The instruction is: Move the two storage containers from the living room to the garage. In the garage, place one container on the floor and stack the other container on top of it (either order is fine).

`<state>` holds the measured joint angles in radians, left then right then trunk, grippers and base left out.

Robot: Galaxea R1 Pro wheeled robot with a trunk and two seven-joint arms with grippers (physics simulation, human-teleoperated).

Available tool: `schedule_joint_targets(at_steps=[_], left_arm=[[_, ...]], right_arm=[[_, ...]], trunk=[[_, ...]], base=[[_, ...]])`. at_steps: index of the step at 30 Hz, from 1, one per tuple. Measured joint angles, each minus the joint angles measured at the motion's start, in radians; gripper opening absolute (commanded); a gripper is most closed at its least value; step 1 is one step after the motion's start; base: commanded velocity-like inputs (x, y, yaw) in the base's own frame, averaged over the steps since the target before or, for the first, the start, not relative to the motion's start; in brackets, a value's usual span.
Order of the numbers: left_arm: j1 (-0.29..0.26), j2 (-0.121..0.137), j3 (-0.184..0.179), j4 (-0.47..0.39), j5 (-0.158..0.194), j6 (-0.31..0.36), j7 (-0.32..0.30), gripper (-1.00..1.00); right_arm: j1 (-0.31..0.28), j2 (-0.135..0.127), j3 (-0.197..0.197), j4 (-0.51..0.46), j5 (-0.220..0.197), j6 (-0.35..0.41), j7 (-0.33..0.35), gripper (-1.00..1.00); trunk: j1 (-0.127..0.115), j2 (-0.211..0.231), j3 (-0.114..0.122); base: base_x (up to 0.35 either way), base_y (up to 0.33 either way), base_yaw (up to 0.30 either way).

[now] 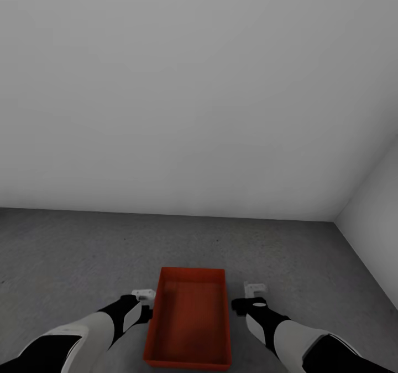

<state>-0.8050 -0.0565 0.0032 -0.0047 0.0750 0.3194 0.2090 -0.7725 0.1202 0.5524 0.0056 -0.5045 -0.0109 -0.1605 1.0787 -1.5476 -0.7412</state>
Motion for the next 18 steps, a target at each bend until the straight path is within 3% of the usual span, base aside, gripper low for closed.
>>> schedule_joint_targets(at_steps=[5,12,18], left_arm=[[0.007,0.000,0.000,0.001,0.000,-0.001,-0.004,1.00],[0.066,0.000,0.000,0.000,0.001,-0.012,-0.007,1.00],[0.095,0.003,0.000,0.000,0.000,-0.101,-0.007,1.00]], right_arm=[[0.062,-0.001,0.000,0.000,0.003,-0.005,-0.001,1.00],[0.167,-0.002,0.000,0.000,0.003,-0.054,-0.004,1.00],[0.261,-0.002,0.000,0.000,0.002,-0.076,-0.012,1.00]], trunk=[[0.000,0.000,0.000],[0.000,0.000,0.000],[0.000,0.000,0.005]], base=[[0.000,0.000,0.000],[0.000,0.000,-0.001],[0.000,0.000,-0.056]])
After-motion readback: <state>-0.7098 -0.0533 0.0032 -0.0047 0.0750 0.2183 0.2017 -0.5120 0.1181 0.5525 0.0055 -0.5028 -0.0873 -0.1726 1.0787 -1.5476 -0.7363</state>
